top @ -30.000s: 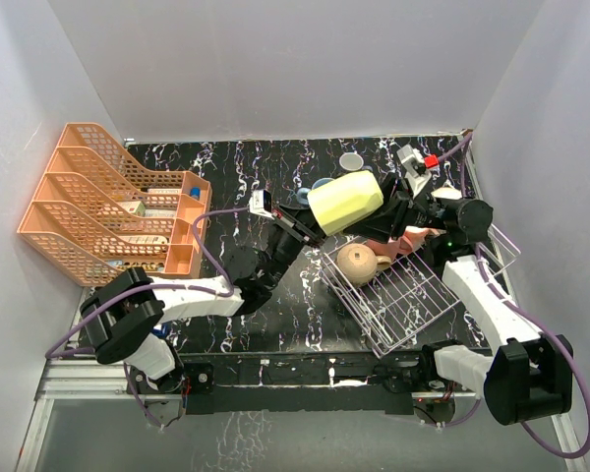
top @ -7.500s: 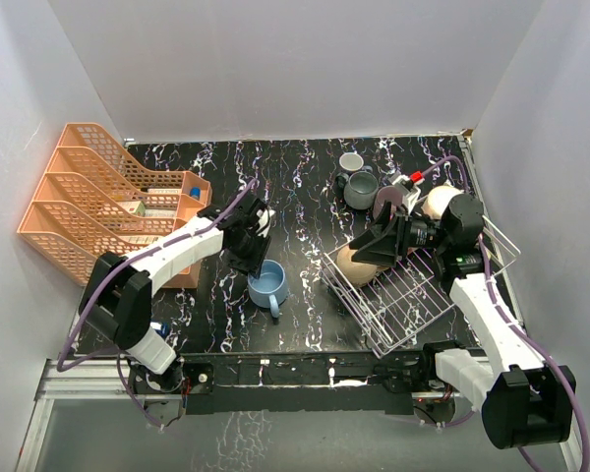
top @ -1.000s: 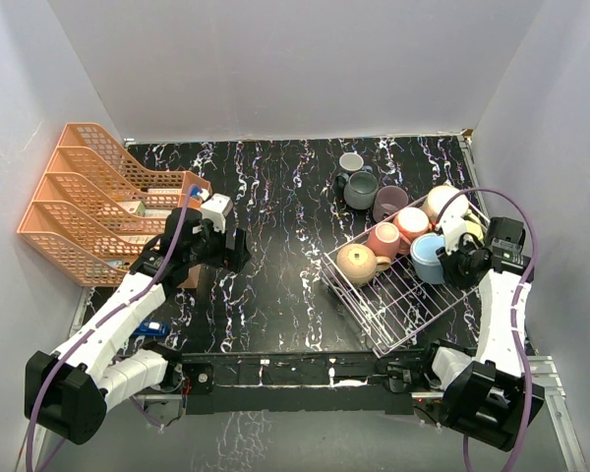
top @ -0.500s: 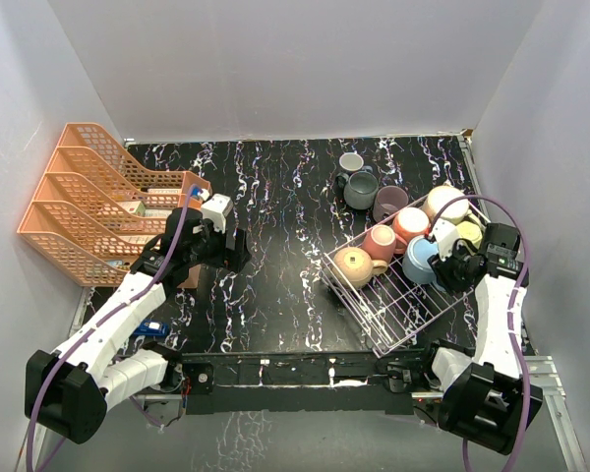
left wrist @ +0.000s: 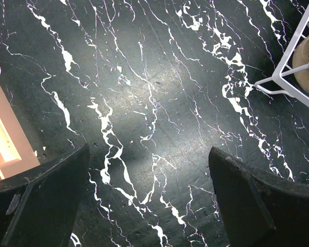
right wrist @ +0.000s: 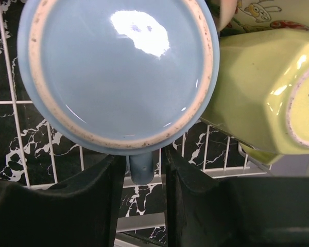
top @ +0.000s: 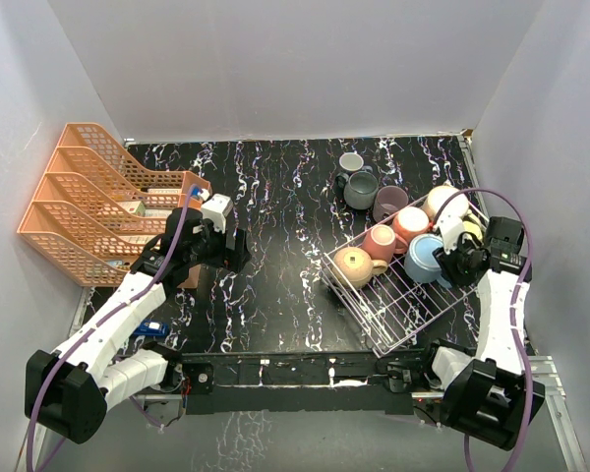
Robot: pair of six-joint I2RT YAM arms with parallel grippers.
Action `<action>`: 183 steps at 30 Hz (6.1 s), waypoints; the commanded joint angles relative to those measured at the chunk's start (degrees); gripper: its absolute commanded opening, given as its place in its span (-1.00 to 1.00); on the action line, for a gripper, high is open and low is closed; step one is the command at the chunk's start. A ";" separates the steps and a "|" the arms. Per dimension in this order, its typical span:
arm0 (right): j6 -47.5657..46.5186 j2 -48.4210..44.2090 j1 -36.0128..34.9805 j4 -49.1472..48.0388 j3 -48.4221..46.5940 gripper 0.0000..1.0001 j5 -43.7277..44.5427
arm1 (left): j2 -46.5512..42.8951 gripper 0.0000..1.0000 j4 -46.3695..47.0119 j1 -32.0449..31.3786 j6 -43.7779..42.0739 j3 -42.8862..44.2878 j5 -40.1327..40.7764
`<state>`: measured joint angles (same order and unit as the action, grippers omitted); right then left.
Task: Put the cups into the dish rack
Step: Adjust the cup in the dish rack, then pick up the cup at the center of the board.
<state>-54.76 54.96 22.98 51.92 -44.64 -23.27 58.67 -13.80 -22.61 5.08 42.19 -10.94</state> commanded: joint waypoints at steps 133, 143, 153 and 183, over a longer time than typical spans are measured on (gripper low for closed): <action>37.12 64.60 -30.27 -8.45 -67.61 0.45 10.09 | -7.22 0.93 1.32 0.73 -0.59 -2.03 9.86; 36.89 69.93 -30.58 -7.54 -69.86 0.09 13.16 | -7.23 0.90 1.72 0.81 -0.59 -2.18 8.24; 36.87 73.11 -32.39 -6.10 -71.38 -0.23 13.09 | -7.75 0.88 1.66 0.81 -0.64 -2.21 8.21; 36.16 72.63 -37.63 -5.09 -67.98 -0.76 6.25 | -7.80 0.70 2.07 0.81 -1.18 -2.46 6.64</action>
<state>-19.18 127.92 -13.15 46.28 -113.65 -12.56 52.03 -12.43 -22.20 4.47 39.64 -3.49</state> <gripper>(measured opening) 0.178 0.850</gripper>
